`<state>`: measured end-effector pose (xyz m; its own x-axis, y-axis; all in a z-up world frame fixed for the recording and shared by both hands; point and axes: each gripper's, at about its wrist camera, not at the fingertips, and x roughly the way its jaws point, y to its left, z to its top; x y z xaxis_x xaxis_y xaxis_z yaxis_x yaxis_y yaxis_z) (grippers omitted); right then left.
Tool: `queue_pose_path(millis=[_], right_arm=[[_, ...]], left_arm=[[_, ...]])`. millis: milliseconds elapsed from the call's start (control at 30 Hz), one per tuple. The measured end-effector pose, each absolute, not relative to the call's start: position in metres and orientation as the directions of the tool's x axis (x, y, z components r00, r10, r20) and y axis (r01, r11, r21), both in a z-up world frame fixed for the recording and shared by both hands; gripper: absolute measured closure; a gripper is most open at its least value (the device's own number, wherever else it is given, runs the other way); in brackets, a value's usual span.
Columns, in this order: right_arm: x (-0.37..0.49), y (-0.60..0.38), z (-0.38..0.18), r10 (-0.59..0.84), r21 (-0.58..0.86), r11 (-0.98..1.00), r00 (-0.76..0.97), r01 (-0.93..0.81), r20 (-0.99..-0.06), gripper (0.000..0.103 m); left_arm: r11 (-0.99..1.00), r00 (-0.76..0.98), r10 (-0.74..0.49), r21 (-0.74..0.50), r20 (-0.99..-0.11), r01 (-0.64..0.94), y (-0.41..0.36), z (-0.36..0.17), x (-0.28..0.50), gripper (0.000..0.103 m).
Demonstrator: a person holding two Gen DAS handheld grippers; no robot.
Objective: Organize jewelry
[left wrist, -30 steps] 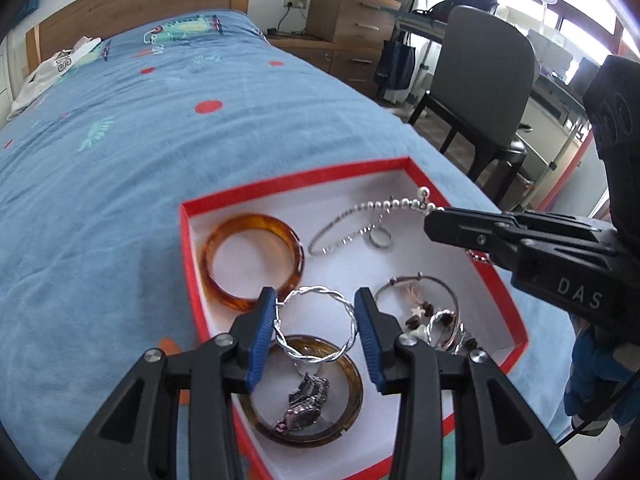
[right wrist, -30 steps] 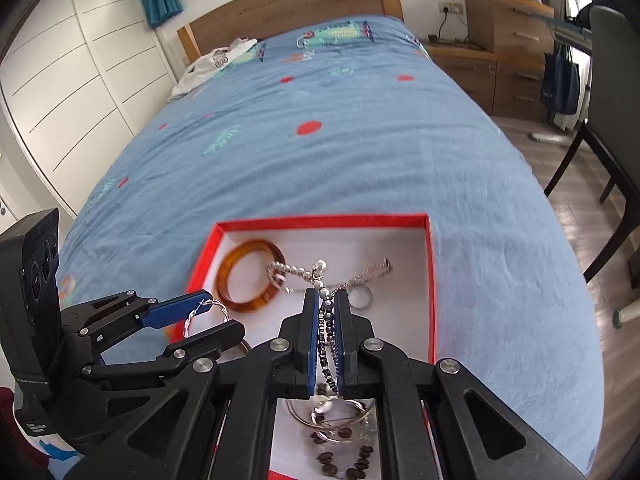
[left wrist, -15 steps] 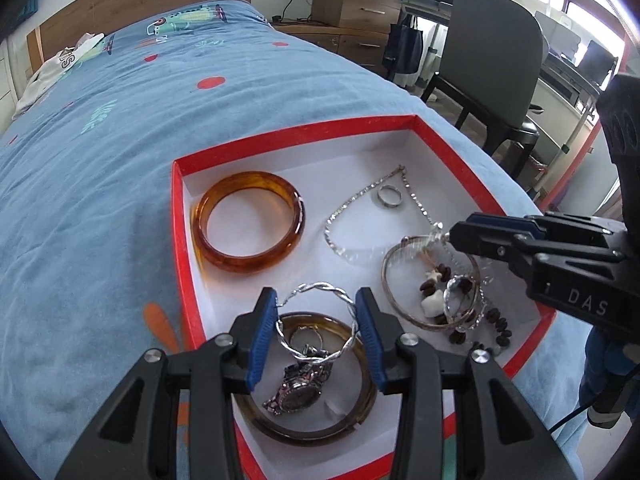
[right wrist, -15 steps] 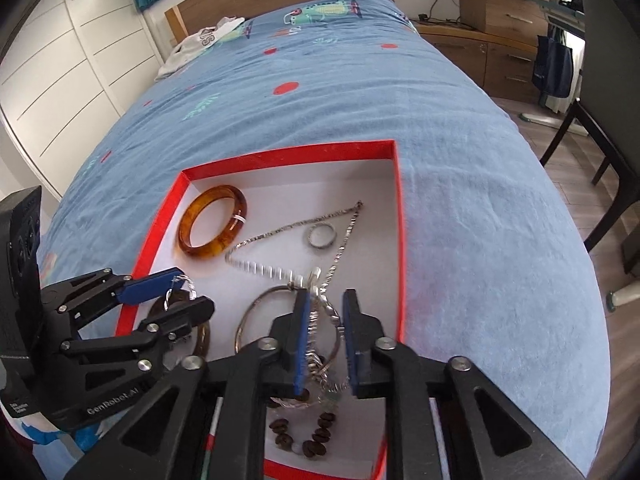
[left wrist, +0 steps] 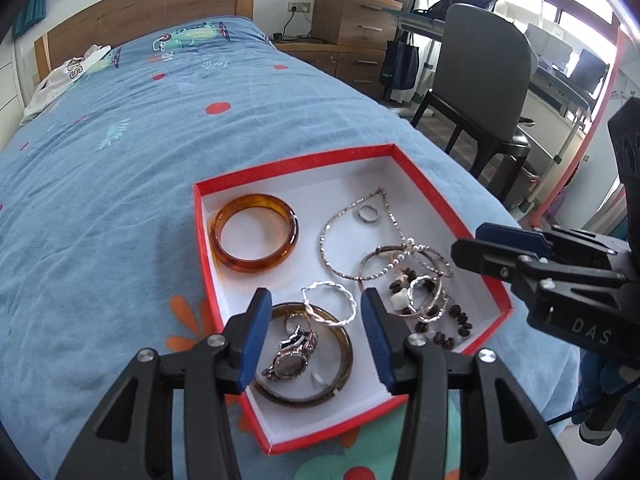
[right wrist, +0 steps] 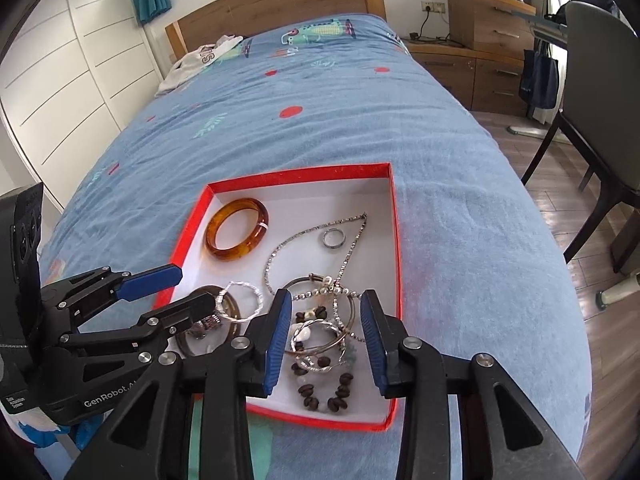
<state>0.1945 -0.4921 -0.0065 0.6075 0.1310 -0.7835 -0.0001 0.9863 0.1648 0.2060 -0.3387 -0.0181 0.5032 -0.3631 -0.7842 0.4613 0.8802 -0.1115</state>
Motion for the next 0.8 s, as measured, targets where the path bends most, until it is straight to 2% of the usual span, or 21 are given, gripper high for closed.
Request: queue_pose_path(millis=[133,467,600,733,800], right_arm=[[0.181,-0.483,0.004,0.125,0.161,0.987,0.62,0.002,-0.775,0.059],[0.143,-0.432,0.026,0.132,0.158,0.987,0.653,-0.019,-0.746,0.051],[0.127,-0.407,0.032,0.137,0.155,0.987,0.667,-0.033,-0.732,0.044],[0.11,-0.384,0.036,0.143,0.151,0.987,0.679,-0.047,-0.72,0.043],[0.1,-0.374,0.037,0.143,0.154,0.987,0.684,-0.045,-0.716,0.04]], left_arm=[[0.888,0.523,-0.367,-0.121,-0.769,0.444,-0.326,-0.003,0.193,0.056],[0.93,0.583,-0.308,-0.11,-0.752,0.35,-0.263,0.022,0.152,0.051],[0.952,0.62,-0.254,-0.078,-0.742,0.297,-0.23,0.027,0.131,0.051],[0.97,0.648,-0.191,-0.042,-0.737,0.238,-0.201,0.03,0.112,0.051],[0.977,0.662,-0.165,-0.028,-0.731,0.213,-0.187,0.032,0.103,0.051]])
